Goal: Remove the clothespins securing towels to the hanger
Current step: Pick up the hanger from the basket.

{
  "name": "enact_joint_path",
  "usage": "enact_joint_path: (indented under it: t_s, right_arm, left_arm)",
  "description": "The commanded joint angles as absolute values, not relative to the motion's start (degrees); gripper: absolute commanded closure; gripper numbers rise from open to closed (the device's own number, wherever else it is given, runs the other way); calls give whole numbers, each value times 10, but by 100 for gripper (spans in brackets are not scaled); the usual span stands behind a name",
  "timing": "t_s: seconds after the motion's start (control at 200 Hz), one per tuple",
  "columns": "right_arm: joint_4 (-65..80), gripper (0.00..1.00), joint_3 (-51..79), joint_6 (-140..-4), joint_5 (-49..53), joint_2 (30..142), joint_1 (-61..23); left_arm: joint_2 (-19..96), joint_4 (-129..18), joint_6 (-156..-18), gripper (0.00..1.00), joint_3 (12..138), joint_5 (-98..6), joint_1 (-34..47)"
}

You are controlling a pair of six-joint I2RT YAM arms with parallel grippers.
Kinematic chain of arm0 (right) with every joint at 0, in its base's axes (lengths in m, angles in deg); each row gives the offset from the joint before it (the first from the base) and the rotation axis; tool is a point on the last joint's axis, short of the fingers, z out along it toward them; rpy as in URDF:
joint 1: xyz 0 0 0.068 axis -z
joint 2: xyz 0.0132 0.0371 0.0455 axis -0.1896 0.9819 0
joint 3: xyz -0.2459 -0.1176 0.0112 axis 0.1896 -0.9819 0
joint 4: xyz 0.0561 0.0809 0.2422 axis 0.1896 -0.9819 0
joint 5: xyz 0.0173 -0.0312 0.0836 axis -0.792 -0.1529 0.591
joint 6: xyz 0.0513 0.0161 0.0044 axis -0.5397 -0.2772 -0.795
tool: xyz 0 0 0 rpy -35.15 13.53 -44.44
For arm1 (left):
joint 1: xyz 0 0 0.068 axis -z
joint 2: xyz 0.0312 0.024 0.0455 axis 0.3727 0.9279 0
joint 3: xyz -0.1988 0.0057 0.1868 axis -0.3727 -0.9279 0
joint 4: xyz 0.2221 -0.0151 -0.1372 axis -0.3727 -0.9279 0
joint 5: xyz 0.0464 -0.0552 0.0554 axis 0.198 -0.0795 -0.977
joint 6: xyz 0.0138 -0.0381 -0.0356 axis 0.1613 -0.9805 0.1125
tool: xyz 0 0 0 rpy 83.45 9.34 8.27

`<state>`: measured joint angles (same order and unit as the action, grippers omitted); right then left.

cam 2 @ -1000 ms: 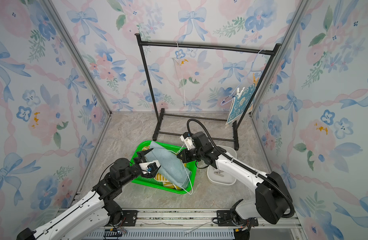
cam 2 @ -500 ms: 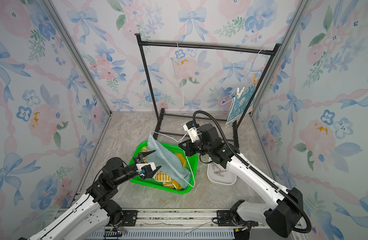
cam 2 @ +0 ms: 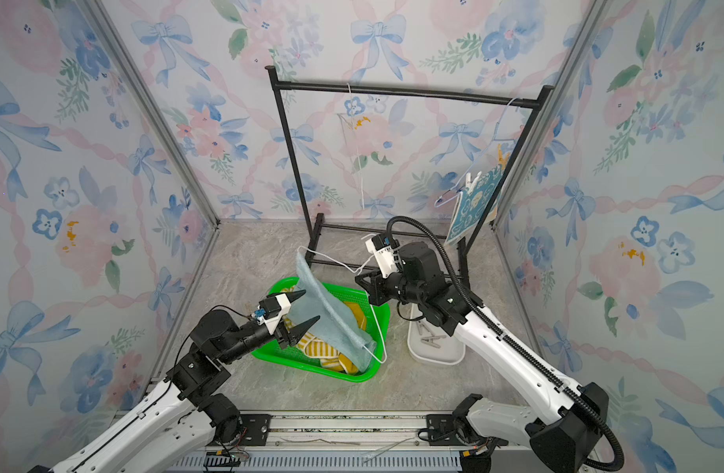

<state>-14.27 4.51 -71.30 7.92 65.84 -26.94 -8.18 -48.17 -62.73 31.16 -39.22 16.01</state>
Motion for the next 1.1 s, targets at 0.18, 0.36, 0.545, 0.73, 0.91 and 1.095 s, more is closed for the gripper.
enact_joint_path:
  t_s: [0.18,0.36,0.545,0.73,0.91,1.095]
  right_arm:
    - [-116,100,36,-714,81,642,-269]
    - [-113,100,32,-716,81,637,-270]
    - [-111,100,33,-718,85,639,-271]
    - [-109,100,33,-716,87,637,-275]
    - [-102,100,31,-714,89,635,-278]
    - [-89,100,29,-721,92,628,-279]
  left_arm:
    - [-16,-414,-658,34,304,-425,193]
    - [15,-400,-629,34,306,-442,200]
    - [40,-365,-622,35,298,-441,203]
    - [70,-354,-624,41,296,-425,203]
    - [90,-337,-641,46,288,-420,203]
    - [100,-321,-647,53,274,-426,203]
